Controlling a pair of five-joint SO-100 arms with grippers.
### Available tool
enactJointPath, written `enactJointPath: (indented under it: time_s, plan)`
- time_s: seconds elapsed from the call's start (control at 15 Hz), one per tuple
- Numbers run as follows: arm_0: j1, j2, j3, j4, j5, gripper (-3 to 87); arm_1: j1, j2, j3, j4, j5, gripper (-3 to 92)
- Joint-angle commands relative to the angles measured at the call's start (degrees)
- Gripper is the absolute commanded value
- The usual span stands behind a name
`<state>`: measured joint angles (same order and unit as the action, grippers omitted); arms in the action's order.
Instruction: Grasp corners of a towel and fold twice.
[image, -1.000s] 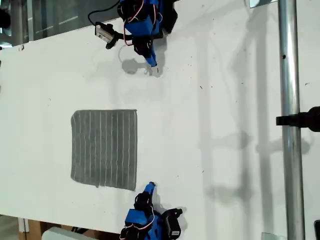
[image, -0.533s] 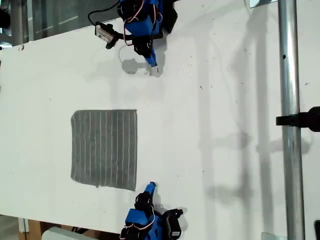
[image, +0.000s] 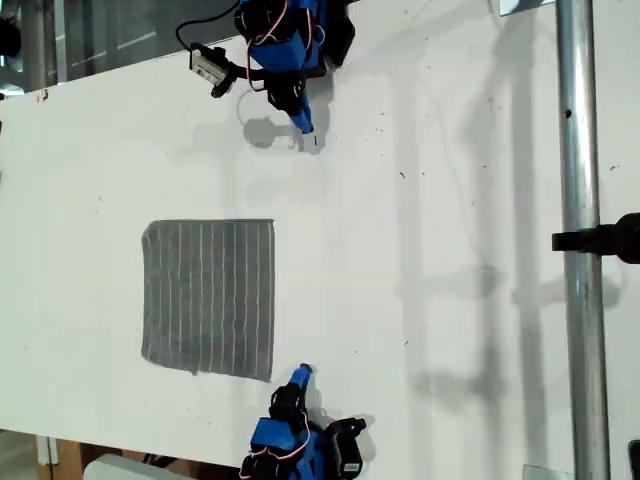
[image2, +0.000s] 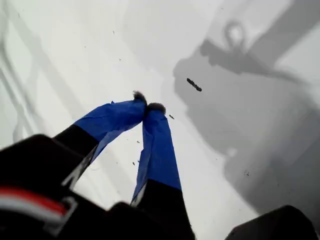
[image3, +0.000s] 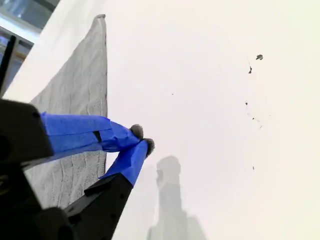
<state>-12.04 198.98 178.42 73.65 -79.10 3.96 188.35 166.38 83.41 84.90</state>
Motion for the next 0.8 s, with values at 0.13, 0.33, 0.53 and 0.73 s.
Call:
enactJointPath:
  time_s: [0.13, 0.33, 0.53, 0.73]
  plan:
    - [-0.09, 0.26, 0.35, 0.18, -0.70, -2.8, 0.18, 0.09, -0.62, 0.44, -0.35, -0.2]
    - [-0.09, 0.26, 0.35, 0.18, -0.70, -2.8, -0.79, 0.09, -1.05, 0.35, -0.35, -0.2]
    - [0.97, 0.26, -0.35, -1.05, -1.49, -2.9, 5.10, -4.39, -11.43, -1.58, -10.99, -0.3]
    - [-1.85, -4.39, -13.54, 2.72, -0.97, -2.9, 12.22, -53.35, -50.89, -1.85, -28.56, -0.3]
